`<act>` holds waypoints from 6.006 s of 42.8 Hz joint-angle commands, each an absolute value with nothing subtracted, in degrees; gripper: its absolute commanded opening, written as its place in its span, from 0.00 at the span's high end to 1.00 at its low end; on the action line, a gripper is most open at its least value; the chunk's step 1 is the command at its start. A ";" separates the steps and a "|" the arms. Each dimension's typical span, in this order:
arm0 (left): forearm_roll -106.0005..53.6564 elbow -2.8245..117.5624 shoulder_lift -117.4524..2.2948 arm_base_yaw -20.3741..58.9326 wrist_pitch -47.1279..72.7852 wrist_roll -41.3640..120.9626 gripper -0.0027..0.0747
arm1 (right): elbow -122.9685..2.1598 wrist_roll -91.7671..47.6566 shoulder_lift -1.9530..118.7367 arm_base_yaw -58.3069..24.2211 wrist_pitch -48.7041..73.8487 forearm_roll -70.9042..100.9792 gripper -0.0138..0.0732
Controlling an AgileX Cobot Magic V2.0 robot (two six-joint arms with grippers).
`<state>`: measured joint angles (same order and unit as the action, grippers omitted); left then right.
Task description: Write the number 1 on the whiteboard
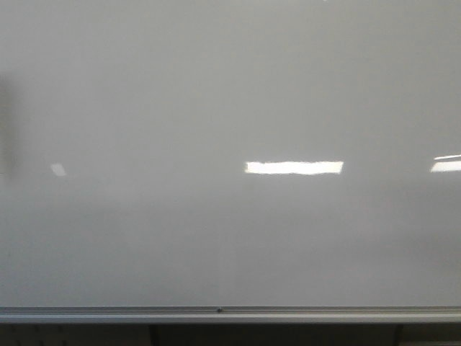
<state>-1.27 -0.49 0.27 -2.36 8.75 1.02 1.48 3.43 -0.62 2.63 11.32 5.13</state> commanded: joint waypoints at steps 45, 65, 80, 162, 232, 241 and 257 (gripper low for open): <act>-1.46 -1.79 1.20 -1.98 4.52 0.36 0.99 | 0.27 2.98 -1.58 2.85 7.12 4.73 0.91; -1.46 -0.91 1.20 -1.98 -9.67 0.36 0.99 | -3.03 2.98 -1.58 2.85 3.22 4.73 0.91; -1.34 15.99 -10.99 -1.98 9.22 1.77 0.99 | -19.88 2.98 6.94 2.85 19.45 4.73 0.91; -4.45 45.38 -88.31 -0.07 -9.08 1.40 0.28 | -21.32 2.98 13.67 2.85 18.86 4.73 0.41; -11.67 56.12 -76.93 17.48 36.24 23.62 0.99 | -31.35 1.53 26.36 2.61 30.22 9.46 0.41; -29.96 59.16 -76.93 18.71 49.86 44.93 0.99 | -38.73 -15.36 37.28 2.61 36.12 27.84 0.41; -43.02 59.29 -76.93 20.62 68.25 58.13 0.99 | -51.22 -48.56 56.55 2.61 68.35 67.12 0.29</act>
<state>-39.16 57.43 -78.89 19.22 65.64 56.57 -47.18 -43.89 53.21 2.63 62.10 58.44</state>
